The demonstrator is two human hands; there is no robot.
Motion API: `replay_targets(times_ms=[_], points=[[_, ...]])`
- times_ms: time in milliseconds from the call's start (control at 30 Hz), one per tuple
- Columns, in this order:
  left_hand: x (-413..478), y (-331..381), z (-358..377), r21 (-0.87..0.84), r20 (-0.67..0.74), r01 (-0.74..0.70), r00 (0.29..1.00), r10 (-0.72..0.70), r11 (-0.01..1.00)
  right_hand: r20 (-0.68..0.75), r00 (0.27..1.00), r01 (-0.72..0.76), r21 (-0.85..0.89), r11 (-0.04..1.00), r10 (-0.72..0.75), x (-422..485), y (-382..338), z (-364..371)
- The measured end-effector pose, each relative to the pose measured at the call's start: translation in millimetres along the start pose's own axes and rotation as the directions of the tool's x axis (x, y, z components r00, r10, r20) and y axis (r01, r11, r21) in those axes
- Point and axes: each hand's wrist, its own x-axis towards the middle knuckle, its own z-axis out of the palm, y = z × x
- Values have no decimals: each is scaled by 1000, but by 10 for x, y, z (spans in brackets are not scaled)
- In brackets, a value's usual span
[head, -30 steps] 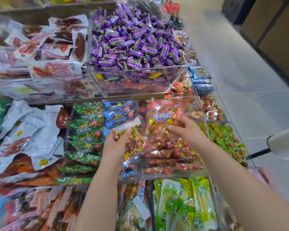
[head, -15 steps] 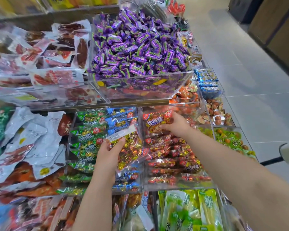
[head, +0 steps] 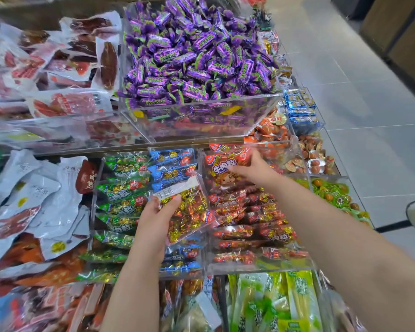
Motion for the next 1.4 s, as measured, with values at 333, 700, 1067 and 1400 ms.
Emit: replay_targets(times_ms=[333,700,1067,1400], points=[[-36,53,120,-11,82,9,997,-8,1000,-225,974,-21,26,999,26,-111,74,154],[-158,157,264,-146,135,23,991,-3,989,-518,855,130,166,977,-25,-801,130,65],[-302,268,533,-137,264,243,943,-201,960,234,834,479,140,867,-499,-1459,-88,-44],[-221,266,487,468,32,-90,996,85,879,16,941,337,-64,939,-337,-1074,-82,-178]])
